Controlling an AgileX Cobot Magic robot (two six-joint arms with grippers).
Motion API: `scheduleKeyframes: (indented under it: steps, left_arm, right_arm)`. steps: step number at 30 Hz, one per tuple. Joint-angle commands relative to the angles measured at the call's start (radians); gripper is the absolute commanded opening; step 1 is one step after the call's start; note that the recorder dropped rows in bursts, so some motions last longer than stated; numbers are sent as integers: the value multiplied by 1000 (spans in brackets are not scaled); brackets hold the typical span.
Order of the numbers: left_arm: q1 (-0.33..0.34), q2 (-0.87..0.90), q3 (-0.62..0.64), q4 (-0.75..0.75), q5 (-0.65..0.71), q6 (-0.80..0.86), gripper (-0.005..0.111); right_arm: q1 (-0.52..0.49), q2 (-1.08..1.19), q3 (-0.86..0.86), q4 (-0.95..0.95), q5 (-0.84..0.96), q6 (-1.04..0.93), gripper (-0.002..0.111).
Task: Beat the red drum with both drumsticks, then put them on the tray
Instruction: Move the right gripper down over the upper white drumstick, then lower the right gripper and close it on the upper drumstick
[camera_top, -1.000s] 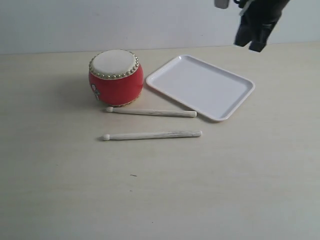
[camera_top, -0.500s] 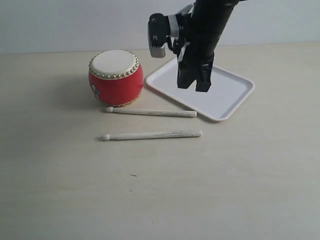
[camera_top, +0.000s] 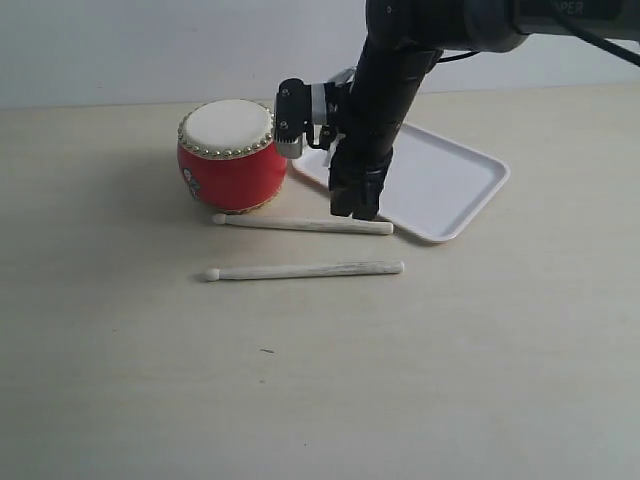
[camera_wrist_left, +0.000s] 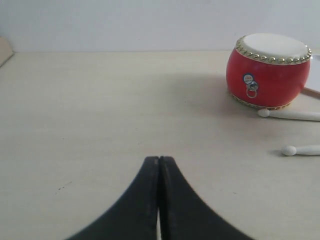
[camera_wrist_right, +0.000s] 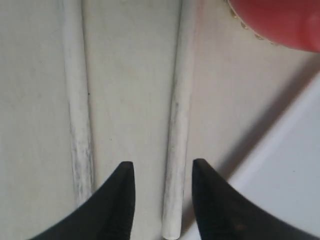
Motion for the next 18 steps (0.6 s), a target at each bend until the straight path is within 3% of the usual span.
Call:
scheduleKeyframes:
  steps: [1, 18]
  left_arm:
    - [1, -5, 4, 2, -11, -5, 0]
    - [1, -5, 4, 2, -11, -5, 0]
  right_arm:
    - [1, 13, -7, 8, -43, 39, 38]
    - [1, 66, -7, -20, -100, 68, 38]
